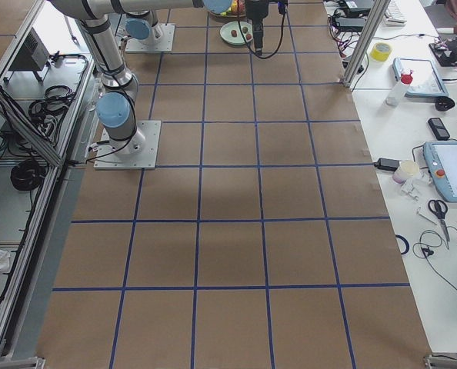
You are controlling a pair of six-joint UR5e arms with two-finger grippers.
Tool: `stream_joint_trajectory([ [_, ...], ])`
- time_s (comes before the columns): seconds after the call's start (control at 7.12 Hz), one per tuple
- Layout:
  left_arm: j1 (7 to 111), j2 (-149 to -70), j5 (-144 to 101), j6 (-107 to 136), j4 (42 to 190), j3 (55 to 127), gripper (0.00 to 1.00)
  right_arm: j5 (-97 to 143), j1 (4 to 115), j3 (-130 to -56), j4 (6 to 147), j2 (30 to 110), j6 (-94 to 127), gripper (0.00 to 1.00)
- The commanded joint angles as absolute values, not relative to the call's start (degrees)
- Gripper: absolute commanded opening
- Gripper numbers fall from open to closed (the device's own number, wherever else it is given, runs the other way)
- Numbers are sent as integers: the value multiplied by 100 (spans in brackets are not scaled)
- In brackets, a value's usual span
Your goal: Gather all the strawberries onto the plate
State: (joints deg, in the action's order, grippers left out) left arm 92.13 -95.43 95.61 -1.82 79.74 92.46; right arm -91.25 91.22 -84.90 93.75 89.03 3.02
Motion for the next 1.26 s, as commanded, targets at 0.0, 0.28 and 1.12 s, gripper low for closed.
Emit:
stream_joint_trajectory([
  [0.0,9431,-9282,9519,-150,8138,8836,100,-9132,9132,-8490,9352,8903,290,100],
  [0.28,9448,-9325,9466,-149,8612,8298,100,-9158,9132,-8490,9334,8903,290,100],
  [1.12,9246,-9264,9177,-167,8956,8367,100,-9123,9132,-8490,9334,8903,290,100],
])
